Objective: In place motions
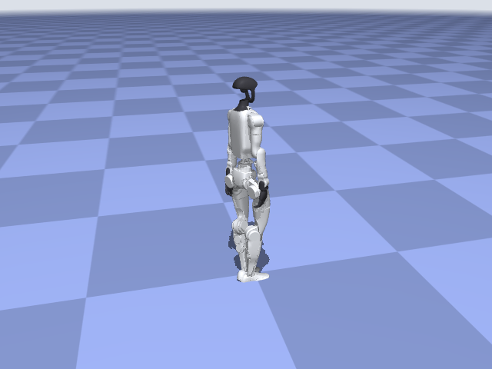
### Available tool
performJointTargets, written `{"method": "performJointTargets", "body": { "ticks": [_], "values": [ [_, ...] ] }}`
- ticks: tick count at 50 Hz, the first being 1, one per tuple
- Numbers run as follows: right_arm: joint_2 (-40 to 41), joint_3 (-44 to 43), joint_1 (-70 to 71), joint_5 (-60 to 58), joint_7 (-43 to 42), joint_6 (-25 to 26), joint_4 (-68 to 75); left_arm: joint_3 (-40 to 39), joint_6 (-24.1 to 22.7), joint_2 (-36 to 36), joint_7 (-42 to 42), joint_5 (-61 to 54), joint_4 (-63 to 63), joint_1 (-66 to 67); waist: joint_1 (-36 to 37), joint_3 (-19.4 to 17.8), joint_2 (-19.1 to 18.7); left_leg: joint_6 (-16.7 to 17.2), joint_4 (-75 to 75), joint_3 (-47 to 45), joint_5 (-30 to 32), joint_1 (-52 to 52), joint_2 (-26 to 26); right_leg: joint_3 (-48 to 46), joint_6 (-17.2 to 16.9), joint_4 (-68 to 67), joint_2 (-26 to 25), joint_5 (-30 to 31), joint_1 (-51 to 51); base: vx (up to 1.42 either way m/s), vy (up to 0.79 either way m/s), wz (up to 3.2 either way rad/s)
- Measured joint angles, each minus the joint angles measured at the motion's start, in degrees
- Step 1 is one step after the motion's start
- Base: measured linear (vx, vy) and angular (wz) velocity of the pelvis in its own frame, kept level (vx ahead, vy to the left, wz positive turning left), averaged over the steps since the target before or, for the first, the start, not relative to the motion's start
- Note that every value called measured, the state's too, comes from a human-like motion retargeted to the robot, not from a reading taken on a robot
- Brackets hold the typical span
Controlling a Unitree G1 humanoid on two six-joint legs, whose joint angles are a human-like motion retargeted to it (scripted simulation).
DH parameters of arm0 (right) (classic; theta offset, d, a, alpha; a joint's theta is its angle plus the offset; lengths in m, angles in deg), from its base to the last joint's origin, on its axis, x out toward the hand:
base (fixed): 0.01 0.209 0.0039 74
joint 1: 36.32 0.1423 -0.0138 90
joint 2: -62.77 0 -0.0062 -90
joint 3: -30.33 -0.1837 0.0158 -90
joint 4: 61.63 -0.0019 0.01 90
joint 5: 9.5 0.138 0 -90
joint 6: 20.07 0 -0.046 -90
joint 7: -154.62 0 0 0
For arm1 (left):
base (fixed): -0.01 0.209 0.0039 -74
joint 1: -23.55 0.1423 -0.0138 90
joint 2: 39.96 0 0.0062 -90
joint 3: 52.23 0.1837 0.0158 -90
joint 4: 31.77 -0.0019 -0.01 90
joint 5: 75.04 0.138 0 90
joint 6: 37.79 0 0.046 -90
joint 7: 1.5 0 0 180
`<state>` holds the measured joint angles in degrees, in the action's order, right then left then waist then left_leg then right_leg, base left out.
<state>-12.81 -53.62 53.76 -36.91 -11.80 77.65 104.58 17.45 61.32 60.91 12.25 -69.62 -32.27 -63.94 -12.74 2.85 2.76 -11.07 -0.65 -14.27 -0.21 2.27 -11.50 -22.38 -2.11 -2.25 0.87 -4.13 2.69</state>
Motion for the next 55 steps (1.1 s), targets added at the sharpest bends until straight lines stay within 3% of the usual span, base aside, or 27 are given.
{"method": "performJointTargets", "body": {
  "ticks": [17,26,31,38,42,48,52,55],
  "values": [
    [-0.3,-0.9,-0.7,0.2,0.5,0.2,2.0,2.9,-1.0,2.3,-1.8,-0.7,4.3,-2.1,2.8,1.2,-0.1,0.3,-0.4,2.0,-0.4,-0.5,-0.1,-2.2,0.4,-0.2,0.2,-0.4,-1.6,0.07,-0.01,0.16],
    [-1.3,-2.6,-1.5,0.3,-0.2,0.4,3.0,4.7,-0.7,2.3,-1.9,1.5,3.1,-2.3,-1.1,1.3,0.1,-0.7,-0.3,6.8,-2.2,-1.7,-1.5,-5.3,-0.5,-2.1,2.5,-1.6,-1.6,0.04,0.00,0.28],
    [-2.2,-3.5,-1.7,0.4,-0.7,0.3,2.8,5.9,-0.4,2.5,-1.9,0.4,1.5,-3.5,-1.7,1.2,0.6,0.4,-2.2,3.6,-2.1,0.7,-0.1,-3.0,-0.4,-4.7,4.8,-1.6,0.2,0.01,0.05,-0.29],
    [-2.0,-2.7,0.0,0.4,-0.8,0.2,0.2,11.4,-0.8,2.5,-0.3,2.8,0.8,-4.4,-4.8,0.5,-2.4,-0.2,-1.7,-3.7,-3.8,2.6,2.3,1.9,1.8,-8.4,3.2,-2.5,5.8,-0.01,0.08,-1.11],
    [-1.5,-1.4,1.0,2.1,0.7,-0.5,-2.1,13.0,-0.6,2.6,1.8,3.3,0.3,-5.0,-5.4,-0.1,-4.6,0.0,-1.2,-10.3,-5.9,3.6,4.6,-7.1,1.8,-9.4,4.6,-5.5,6.2,0.02,0.10,-2.26],
    [-1.0,0.4,1.5,3.6,1.0,-0.9,-3.8,12.4,-0.4,1.8,2.4,5.4,1.3,-5.1,-2.6,0.5,-7.4,1.6,0.0,-23.0,-10.3,4.1,8.0,-35.1,0.7,-10.4,7.4,-8.8,0.8,0.15,0.07,-2.77],
    [-1.4,1.5,1.4,2.9,-0.2,-0.5,-3.0,11.1,-0.2,1.2,0.4,5.1,1.4,-4.6,0.8,1.7,-7.3,3.6,-0.4,-29.9,-13.2,4.3,9.5,-48.2,0.8,-11.2,8.0,-8.9,-2.9,0.24,0.04,-2.81],
    [-1.7,1.1,1.6,3.1,-0.4,-0.4,-0.9,9.8,0.6,0.1,-0.3,5.3,0.8,-5.3,3.7,3.2,-5.8,5.7,-1.5,-35.0,-14.9,4.5,9.8,-52.5,0.2,-11.2,9.2,-7.2,-3.2,0.27,-0.01,-2.36]
  ]
}}
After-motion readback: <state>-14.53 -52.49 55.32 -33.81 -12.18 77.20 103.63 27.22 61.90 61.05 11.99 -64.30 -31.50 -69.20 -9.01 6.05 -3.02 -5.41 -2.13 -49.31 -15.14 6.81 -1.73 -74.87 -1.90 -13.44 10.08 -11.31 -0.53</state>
